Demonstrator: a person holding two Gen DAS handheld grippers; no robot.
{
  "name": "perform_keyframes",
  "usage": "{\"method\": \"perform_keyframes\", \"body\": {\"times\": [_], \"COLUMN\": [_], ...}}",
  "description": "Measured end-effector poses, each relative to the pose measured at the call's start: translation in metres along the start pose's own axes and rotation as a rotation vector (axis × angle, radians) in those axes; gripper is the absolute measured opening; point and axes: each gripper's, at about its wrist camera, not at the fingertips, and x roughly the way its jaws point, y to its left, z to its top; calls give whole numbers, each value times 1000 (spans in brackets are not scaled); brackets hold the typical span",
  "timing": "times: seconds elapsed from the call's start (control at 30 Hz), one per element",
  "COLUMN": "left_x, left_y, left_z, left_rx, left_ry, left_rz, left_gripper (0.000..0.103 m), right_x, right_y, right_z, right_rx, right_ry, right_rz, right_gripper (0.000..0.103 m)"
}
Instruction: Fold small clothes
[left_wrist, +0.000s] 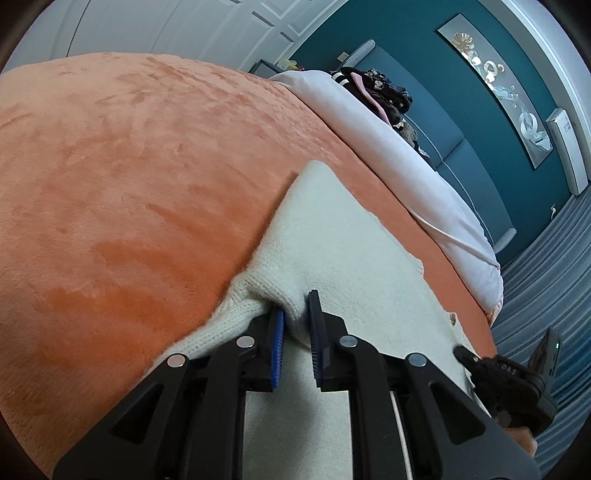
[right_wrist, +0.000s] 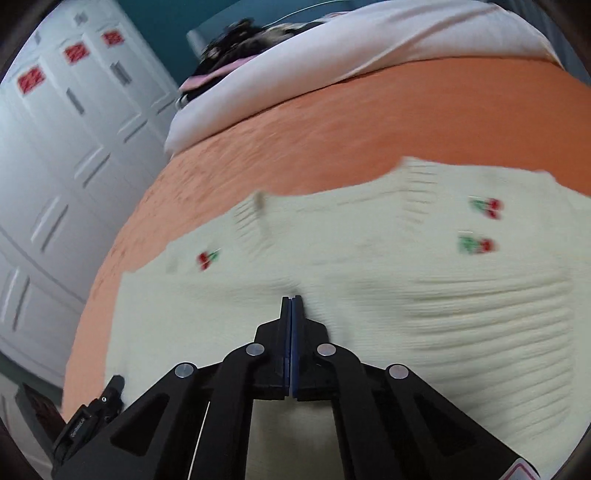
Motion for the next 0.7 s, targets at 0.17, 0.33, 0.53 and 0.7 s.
{"method": "perform_keyframes", "body": {"times": [0.17,0.33,0.53,0.7], "left_x": [0,-14,-131,-210], "left_y": [-2,-4,20,67], "left_z": [0,8,-16,-60], "left_rx": [2,0,28,-70], "left_ry": [5,81,146,256], "left_rz": [7,0,26,79], "left_gripper": [13,18,90,91], "right_x": [-82,-165,-292,-334], "right_y": [-52,-81,-153,-157], "right_z": [-19,-95,-208,-276], "right_rx": [64,41,149,207], "right_ry": [-88,-70,24,98], "right_rz": [-102,-187,-232,-142], "right_gripper": [14,40,68,73]}}
